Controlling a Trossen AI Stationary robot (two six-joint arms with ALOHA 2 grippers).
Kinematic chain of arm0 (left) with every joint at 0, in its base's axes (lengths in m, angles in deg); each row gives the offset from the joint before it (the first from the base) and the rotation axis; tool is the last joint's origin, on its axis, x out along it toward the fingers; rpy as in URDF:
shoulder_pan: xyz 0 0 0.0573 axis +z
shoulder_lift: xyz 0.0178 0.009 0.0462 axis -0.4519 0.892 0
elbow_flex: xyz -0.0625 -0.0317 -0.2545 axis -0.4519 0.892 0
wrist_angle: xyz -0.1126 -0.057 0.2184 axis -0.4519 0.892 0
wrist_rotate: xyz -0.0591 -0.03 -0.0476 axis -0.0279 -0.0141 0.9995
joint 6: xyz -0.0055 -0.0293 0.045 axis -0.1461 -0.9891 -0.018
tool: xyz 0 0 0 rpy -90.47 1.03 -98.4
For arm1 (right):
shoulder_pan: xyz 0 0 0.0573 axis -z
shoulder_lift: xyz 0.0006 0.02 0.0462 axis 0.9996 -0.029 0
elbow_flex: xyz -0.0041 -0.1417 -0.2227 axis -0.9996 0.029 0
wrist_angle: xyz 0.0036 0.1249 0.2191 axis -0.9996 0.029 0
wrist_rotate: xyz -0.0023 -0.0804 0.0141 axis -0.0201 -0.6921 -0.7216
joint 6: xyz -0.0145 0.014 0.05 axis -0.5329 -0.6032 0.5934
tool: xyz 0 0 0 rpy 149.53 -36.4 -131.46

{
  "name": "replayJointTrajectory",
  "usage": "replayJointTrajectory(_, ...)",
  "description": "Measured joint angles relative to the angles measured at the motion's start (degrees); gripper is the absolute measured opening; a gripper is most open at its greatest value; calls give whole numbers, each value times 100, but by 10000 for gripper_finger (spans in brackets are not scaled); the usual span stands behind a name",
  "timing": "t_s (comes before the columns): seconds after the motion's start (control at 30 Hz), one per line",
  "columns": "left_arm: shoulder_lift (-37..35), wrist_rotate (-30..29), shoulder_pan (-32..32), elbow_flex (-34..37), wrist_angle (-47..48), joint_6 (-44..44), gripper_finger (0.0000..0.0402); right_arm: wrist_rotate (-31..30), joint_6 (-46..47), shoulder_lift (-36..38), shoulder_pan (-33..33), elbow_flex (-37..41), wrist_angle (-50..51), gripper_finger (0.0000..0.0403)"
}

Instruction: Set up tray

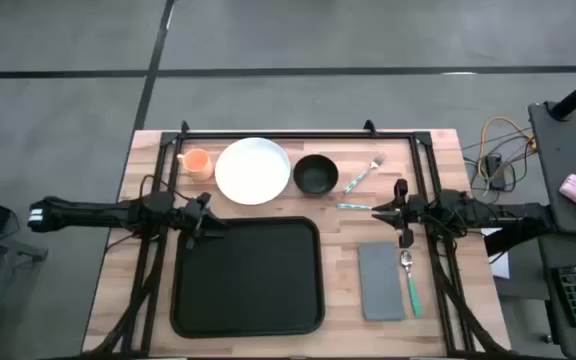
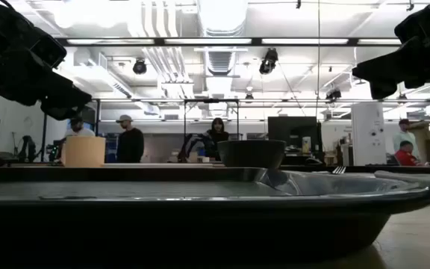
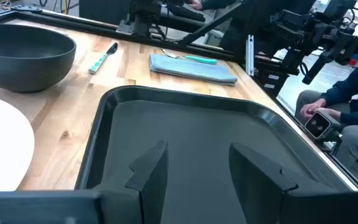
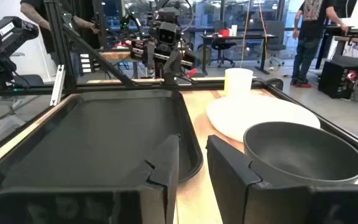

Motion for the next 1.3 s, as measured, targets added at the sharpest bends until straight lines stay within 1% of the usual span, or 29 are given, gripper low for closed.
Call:
replayJointTrajectory(0.17,2,0,-2,0,0,0,151,0,0,0,1,-2,0,68)
replayJointTrajectory(0.57,1,-1,0,0,0,-1,151,0,0,0,2,-2,0,82)
replayJointTrajectory(0.97,0,0,0,0,0,-1,151,0,0,0,2,0,0,68)
replayJointTrajectory(1.3,2,0,0,0,0,-2,151,0,0,2,2,0,0,81)
